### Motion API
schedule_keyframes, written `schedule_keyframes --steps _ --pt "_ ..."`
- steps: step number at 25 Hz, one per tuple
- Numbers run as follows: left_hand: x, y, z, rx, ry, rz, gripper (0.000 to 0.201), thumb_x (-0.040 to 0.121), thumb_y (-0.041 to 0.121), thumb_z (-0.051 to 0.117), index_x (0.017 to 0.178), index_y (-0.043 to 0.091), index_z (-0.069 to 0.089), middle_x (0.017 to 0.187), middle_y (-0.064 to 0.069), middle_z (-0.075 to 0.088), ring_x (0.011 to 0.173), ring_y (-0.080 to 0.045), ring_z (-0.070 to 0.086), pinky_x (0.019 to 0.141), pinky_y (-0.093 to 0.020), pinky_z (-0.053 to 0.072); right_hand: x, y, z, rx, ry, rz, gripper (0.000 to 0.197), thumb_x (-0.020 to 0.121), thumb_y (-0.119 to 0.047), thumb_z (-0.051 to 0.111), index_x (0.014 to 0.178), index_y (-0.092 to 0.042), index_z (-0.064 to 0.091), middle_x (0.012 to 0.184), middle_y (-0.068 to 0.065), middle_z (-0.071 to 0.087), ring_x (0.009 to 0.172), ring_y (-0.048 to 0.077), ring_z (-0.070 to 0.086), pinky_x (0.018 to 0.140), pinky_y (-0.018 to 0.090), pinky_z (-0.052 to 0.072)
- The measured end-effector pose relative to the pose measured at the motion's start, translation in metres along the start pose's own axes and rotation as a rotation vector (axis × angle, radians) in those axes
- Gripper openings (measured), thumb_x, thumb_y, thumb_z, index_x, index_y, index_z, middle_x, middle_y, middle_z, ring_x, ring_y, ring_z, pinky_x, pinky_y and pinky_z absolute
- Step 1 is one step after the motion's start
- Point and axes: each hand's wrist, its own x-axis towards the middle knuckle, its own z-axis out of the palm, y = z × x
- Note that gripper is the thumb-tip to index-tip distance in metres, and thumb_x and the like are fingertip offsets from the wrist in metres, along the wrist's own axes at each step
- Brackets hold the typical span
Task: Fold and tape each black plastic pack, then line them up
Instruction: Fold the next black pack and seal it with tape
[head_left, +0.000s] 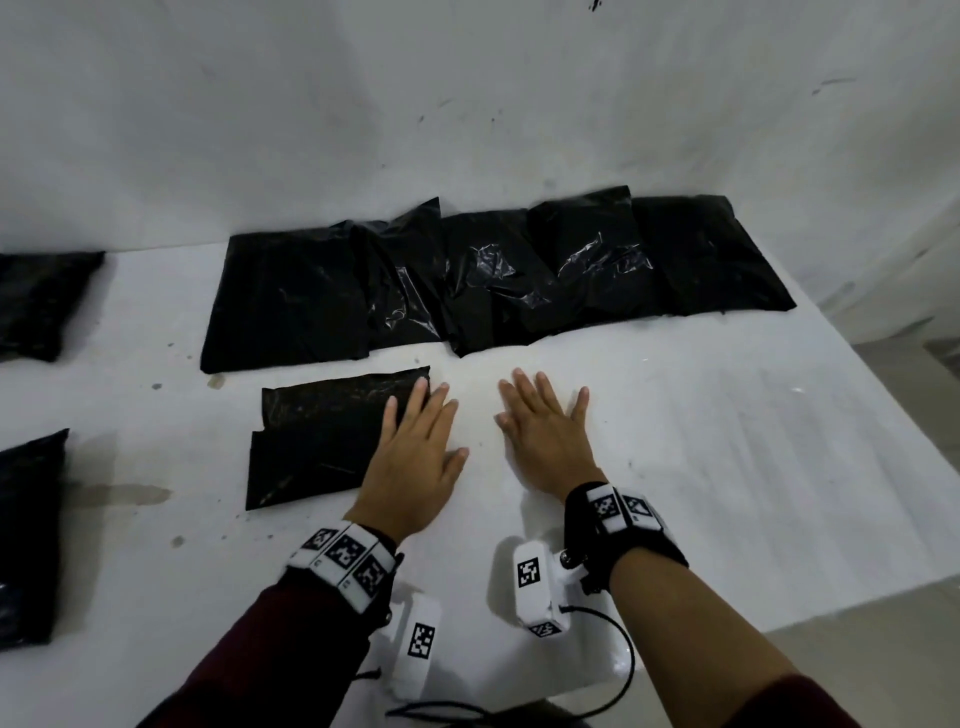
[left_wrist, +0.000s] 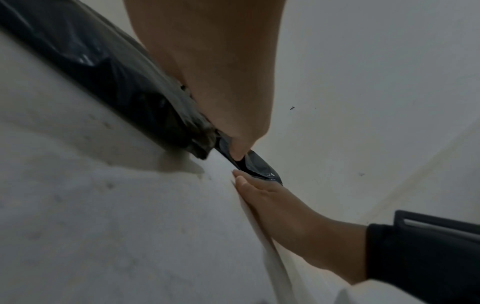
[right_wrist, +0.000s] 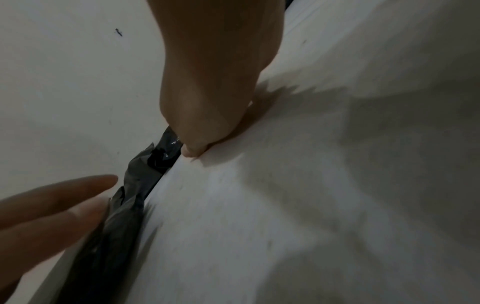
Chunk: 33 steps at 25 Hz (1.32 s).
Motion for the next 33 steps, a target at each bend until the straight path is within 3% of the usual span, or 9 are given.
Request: schedule_keyframes --steps 2,6,9,12,15,17,19,24,33 --pt "0.007 0.017 0.007 0.053 -0.021 0.015 0.055 0.087 0.037 0.034 0.122 0.001 0.057 0.133 -0.016 0.053 0.129 -0.035 0.043 0.113 -0.049 0.020 -0.001 0.016 -0.001 0.030 0.024 0.018 0.050 0.103 -0.035 0.017 0.150 -0.021 0.013 0.159 -0.003 0.002 0.146 0.019 -0.004 0.109 0.062 -0.008" --pt "0.019 0.048 0.020 0.134 -0.137 -0.004 0.057 0.086 0.040 0.033 0.118 0.002 0.062 0.127 -0.015 0.059 0.122 -0.032 0.051 0.105 -0.052 0.029 0.000 0.043 -0.008 0.085 0.037 0.039 0.049 0.102 -0.033 0.020 0.148 -0.015 0.023 0.159 0.001 0.010 0.146 0.025 -0.001 0.111 0.060 -0.002" --pt "0.030 0.060 0.029 0.109 -0.243 -0.040 0.066 0.093 0.046 0.022 0.119 -0.001 0.060 0.126 -0.017 0.059 0.120 -0.031 0.054 0.108 -0.046 0.021 0.005 0.056 -0.015 0.069 0.055 -0.021 0.044 0.101 -0.034 0.029 0.140 -0.015 0.036 0.154 0.004 0.023 0.141 0.033 0.012 0.112 0.058 0.007" --pt "0.036 0.064 0.034 0.110 -0.267 -0.099 0.076 0.097 0.048 0.006 0.120 -0.002 0.059 0.126 -0.018 0.058 0.118 -0.030 0.055 0.107 -0.042 0.017 0.014 0.058 -0.019 0.024 0.125 -0.061 0.040 0.098 -0.035 0.038 0.129 -0.012 0.046 0.138 0.011 0.039 0.124 0.033 0.033 0.109 0.051 0.020" --pt "0.037 0.066 0.040 0.074 -0.189 -0.158 0.077 0.090 0.051 0.009 0.136 0.000 0.041 0.145 -0.016 0.038 0.133 -0.029 0.040 0.114 -0.039 0.012 0.025 0.056 -0.022 -0.002 0.132 -0.044 0.043 0.099 -0.035 0.034 0.133 -0.009 0.041 0.132 0.014 0.040 0.117 0.034 0.037 0.105 0.050 0.025" --pt "0.037 0.066 0.043 0.067 -0.197 -0.152 0.089 0.077 0.056 -0.007 0.147 0.006 0.014 0.156 -0.009 0.008 0.144 -0.024 0.011 0.114 -0.035 0.002 0.029 0.053 -0.024 -0.014 0.113 -0.038 0.043 0.099 -0.031 0.034 0.132 -0.005 0.041 0.133 0.016 0.039 0.116 0.035 0.036 0.104 0.047 0.027" --pt "0.038 0.065 0.044 0.030 -0.229 -0.176 0.094 0.068 0.057 -0.017 0.149 0.012 -0.002 0.157 -0.003 -0.010 0.145 -0.017 -0.008 0.113 -0.030 -0.007 0.028 0.047 -0.024 -0.015 0.110 -0.016 0.039 0.099 -0.023 0.035 0.129 -0.001 0.044 0.132 0.017 0.040 0.116 0.034 0.038 0.100 0.042 0.032" --pt "0.036 0.063 0.046 -0.069 -0.199 -0.187 0.090 0.070 0.060 -0.013 0.148 0.016 -0.004 0.156 0.003 -0.011 0.135 -0.004 -0.021 0.108 -0.025 -0.016 0.026 0.032 -0.028 0.041 0.087 0.092 0.031 0.096 -0.009 0.034 0.122 -0.002 0.050 0.129 0.015 0.041 0.115 0.032 0.039 0.091 0.041 0.036" --pt "0.035 0.060 0.050 -0.078 -0.172 -0.178 0.088 0.073 0.060 -0.008 0.149 0.016 0.001 0.157 0.002 -0.007 0.142 -0.011 -0.011 0.108 -0.026 -0.015 0.051 0.049 -0.032 0.019 0.054 -0.012 0.041 0.099 -0.030 0.033 0.137 -0.016 0.038 0.142 0.008 0.028 0.122 0.030 0.030 0.096 0.048 0.029"
